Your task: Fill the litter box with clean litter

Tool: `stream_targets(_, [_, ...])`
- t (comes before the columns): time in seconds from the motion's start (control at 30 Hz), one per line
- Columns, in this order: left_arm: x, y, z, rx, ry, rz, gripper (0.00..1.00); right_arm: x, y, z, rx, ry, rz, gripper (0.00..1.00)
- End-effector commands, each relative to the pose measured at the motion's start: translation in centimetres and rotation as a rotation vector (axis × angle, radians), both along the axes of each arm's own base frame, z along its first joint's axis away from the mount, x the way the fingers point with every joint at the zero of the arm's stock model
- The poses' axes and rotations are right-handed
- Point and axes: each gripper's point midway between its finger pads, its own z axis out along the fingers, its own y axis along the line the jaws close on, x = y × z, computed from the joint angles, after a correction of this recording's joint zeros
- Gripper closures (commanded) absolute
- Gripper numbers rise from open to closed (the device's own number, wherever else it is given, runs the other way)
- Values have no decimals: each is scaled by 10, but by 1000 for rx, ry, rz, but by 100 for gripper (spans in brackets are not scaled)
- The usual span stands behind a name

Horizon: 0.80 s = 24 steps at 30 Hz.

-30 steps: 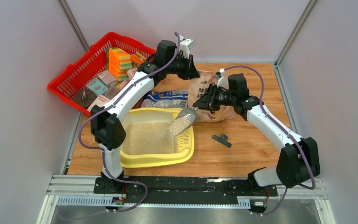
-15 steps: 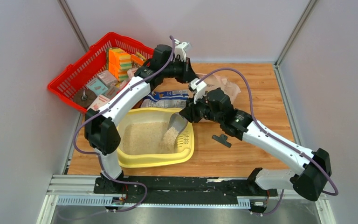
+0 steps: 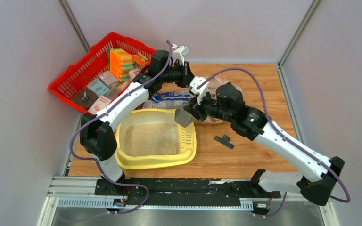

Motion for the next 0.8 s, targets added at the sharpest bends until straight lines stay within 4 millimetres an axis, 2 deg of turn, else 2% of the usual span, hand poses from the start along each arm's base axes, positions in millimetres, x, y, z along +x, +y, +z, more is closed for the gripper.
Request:
stream_targets(0.0, [-10,2,36,-69,-67,-22,100,-32,-58,96,-8,-276,52,100])
stream_targets(0.07, [-13,-1,38,-71,-78,-36,100,-42,-92,111,-32,-300,-1,100])
stream_targets(0.17, [-17,-2,46,-69,-113,-66,100,-36,-130,125,-37,-285,-155,100])
stream_targets(0.2, [-20,-2,45,-66,-114,-80,100,-27,-148,138,-10,-292,-237,100])
stream_targets(0.27, [-23,-1,47,-52,-143,-100,100,-14,-163,146,15,-279,-315,100])
stream_targets(0.3, [-25,0,42,-38,-136,-108,100,-4,-179,156,32,-283,-390,100])
stream_targets(0.37, [-29,1,42,-19,-171,-132,100,7,-190,161,48,-278,-443,100])
stream_targets(0.4, [-32,2,36,-4,-168,-150,100,18,-203,160,52,-263,-506,100])
stream_targets(0.47, [-36,4,35,24,-213,-182,100,31,-214,159,69,-241,-560,100])
stream_targets(0.5, [-41,4,30,36,-217,-211,100,45,-225,152,61,-211,-612,100])
stream_targets(0.57, [-45,6,29,59,-275,-244,100,60,-236,146,88,-168,-672,100])
stream_targets(0.6, [-48,7,27,61,-292,-260,100,68,-249,141,92,-149,-717,100])
stream_targets(0.7, [-51,8,32,70,-359,-285,100,90,-257,122,106,-81,-728,100])
stream_targets(0.77, [-50,9,33,81,-380,-291,100,101,-252,110,115,-28,-694,100])
